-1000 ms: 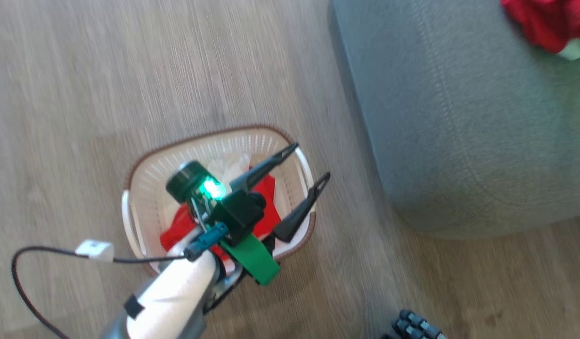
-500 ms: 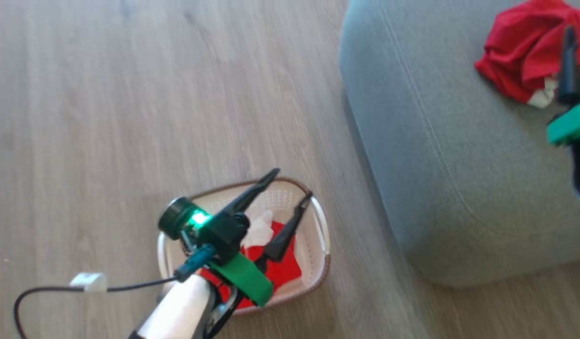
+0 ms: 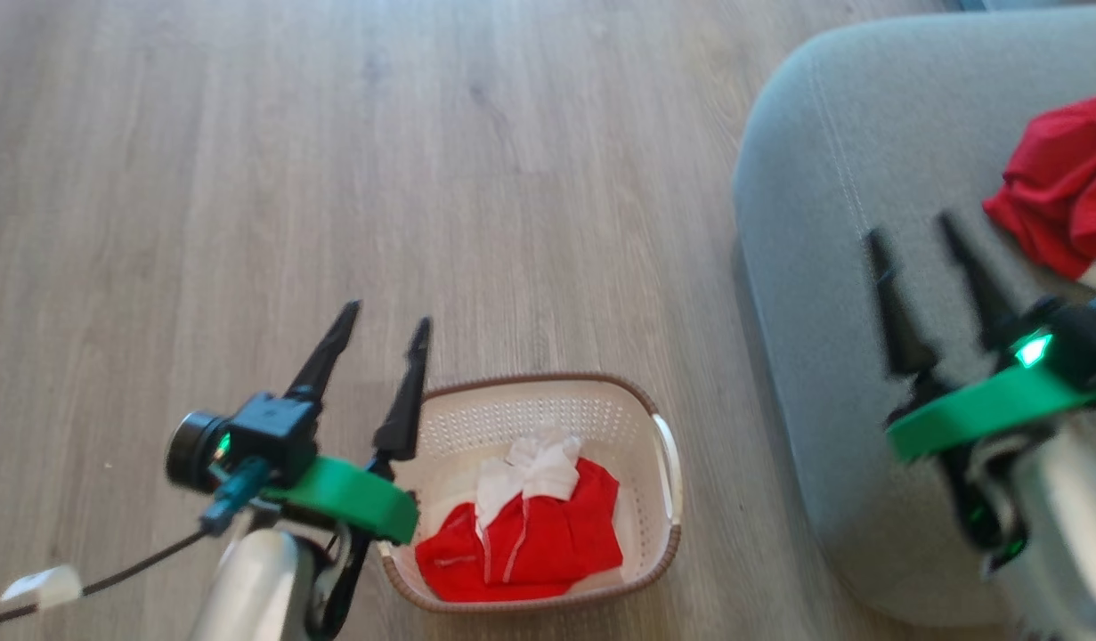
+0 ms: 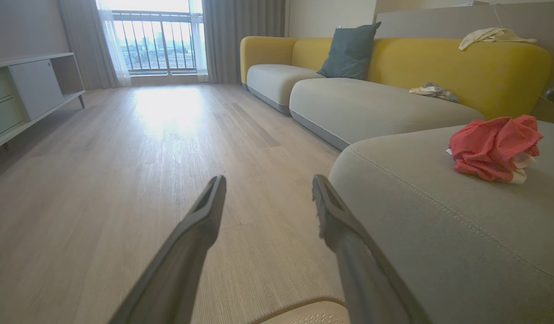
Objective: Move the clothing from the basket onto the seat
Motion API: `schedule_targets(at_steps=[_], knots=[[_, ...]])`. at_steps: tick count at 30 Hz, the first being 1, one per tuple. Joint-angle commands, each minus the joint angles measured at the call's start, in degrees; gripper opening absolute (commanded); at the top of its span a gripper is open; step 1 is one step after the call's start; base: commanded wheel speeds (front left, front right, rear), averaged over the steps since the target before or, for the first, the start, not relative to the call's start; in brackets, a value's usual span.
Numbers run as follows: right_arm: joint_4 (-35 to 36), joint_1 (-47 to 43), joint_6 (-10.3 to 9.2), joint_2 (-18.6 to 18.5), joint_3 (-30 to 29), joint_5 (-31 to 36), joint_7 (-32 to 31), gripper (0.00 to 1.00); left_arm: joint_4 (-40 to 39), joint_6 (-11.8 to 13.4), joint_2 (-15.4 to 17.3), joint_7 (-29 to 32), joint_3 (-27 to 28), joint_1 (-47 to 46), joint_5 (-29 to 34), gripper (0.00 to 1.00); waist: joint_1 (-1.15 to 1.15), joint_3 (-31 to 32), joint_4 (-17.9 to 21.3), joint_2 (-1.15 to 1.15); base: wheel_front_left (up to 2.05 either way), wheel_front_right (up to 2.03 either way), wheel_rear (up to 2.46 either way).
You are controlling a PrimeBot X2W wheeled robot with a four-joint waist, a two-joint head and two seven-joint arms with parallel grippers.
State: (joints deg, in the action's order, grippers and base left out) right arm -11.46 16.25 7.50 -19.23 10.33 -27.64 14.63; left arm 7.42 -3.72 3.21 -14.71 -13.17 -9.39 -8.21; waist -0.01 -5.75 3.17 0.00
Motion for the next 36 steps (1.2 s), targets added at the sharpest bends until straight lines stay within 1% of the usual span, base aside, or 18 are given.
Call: schedule_targets(at_steps=[1,3,7,11,16,20,26,36], knots=[[2.51,-0.91,-0.01,0.22,1.78,0.74,0.37,1.00,-1.72,0.49,-0.26,-0.29,2.89,-0.49,-0.91,1.00,0.01,1.20,-1.23,0.00,0.00,0.00,0.00],[3.12,-2.93,-0.01,1.37,2.60,1.01,0.37,1.00,-1.57,1.12,-0.30,-0.29,4.25,0.37,-2.88,1.00,0.01,1.84,-1.83,0.00,0.00,0.00,0.00],[2.52,-6.60,-0.01,3.72,2.35,1.20,0.37,1.00,-0.87,2.46,-0.32,-0.29,5.91,1.89,-4.40,1.00,0.01,3.07,-3.06,0.00,0.00,0.00,0.00],[0.88,-9.63,-0.01,5.84,1.79,2.40,0.37,1.00,0.40,2.97,-0.32,-0.29,5.60,3.51,-4.38,1.00,0.01,3.94,-4.15,0.00,0.00,0.00,0.00],[-2.61,-12.61,-0.01,8.64,-0.68,3.94,0.37,1.00,2.13,3.68,-0.33,-0.29,4.64,5.17,-5.02,1.00,0.01,4.54,-5.15,0.00,0.00,0.00,0.00],[-3.96,-13.89,-0.01,10.05,-1.88,5.42,0.37,1.00,3.35,3.87,-0.33,-0.29,3.99,5.94,-5.15,1.00,0.01,4.64,-5.45,0.00,0.00,0.00,0.00],[-4.32,-14.04,-0.01,11.06,-2.70,6.24,0.37,1.00,3.96,3.84,-0.33,-0.29,3.50,5.97,-4.64,1.00,0.01,4.57,-5.43,0.00,0.00,0.00,0.00],[-4.43,-13.77,-0.01,11.22,-3.24,7.05,0.37,1.00,3.90,3.80,-0.33,-0.29,2.95,5.51,-4.14,1.00,0.01,4.70,-5.50,0.00,0.00,0.00,0.00]])
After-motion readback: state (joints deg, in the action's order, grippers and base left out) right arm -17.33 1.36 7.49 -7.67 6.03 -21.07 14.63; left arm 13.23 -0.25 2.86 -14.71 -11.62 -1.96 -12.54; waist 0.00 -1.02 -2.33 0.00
